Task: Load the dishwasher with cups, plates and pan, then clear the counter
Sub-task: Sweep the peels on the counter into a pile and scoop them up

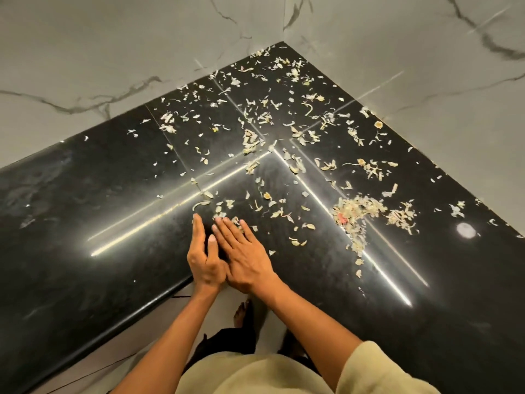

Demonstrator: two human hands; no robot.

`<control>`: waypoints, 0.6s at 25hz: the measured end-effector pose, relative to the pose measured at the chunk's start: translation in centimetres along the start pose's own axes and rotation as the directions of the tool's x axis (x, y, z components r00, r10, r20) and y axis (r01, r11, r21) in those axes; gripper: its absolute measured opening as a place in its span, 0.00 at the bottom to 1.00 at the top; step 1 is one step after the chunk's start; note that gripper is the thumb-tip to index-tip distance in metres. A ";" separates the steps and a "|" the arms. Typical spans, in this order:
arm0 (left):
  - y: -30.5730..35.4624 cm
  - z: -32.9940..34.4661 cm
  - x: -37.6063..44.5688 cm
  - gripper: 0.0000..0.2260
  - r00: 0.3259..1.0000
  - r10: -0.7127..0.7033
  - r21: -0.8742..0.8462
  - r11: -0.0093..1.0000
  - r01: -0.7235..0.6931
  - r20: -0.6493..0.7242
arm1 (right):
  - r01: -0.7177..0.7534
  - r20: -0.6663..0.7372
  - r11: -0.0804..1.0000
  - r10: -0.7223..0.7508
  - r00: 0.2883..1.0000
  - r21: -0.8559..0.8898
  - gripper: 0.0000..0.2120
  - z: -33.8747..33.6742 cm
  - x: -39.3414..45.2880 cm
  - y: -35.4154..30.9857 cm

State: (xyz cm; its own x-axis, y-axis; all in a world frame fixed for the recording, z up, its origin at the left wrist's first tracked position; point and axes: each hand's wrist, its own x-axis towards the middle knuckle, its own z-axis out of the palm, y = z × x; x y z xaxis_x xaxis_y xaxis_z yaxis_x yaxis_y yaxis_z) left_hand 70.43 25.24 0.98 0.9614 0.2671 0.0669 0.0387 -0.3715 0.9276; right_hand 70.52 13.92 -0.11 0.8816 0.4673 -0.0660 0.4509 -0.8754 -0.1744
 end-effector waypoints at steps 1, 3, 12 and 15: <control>-0.4 -0.5 0.7 0.26 1.000 0.006 0.013 1.000 -0.007 0.026 | -0.012 0.001 1.000 0.012 1.000 -0.005 0.35 0.0 1.1 0.4; -0.8 -0.8 1.6 0.26 0.997 0.026 0.030 0.999 -0.028 0.066 | -0.111 -0.001 0.994 0.111 0.994 0.001 0.35 -0.6 2.3 2.8; -0.9 -1.6 4.3 0.25 0.991 0.043 -0.066 0.997 -0.035 0.126 | -0.333 -0.129 0.942 0.337 0.933 0.051 0.33 -3.3 6.1 4.8; -1.5 -1.9 5.5 0.25 0.994 0.022 -0.101 0.995 -0.011 0.109 | -0.091 -0.042 0.996 0.090 0.995 -0.012 0.31 -1.1 8.9 -1.5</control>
State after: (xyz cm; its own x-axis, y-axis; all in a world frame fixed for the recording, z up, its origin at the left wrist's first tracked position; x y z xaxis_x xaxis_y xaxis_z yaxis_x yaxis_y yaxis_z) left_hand 75.14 28.91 0.68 0.9859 0.1605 0.0473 0.0000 -0.2830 0.9591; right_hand 77.83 19.23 0.67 0.9237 0.3810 -0.0405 0.3708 -0.9155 -0.1560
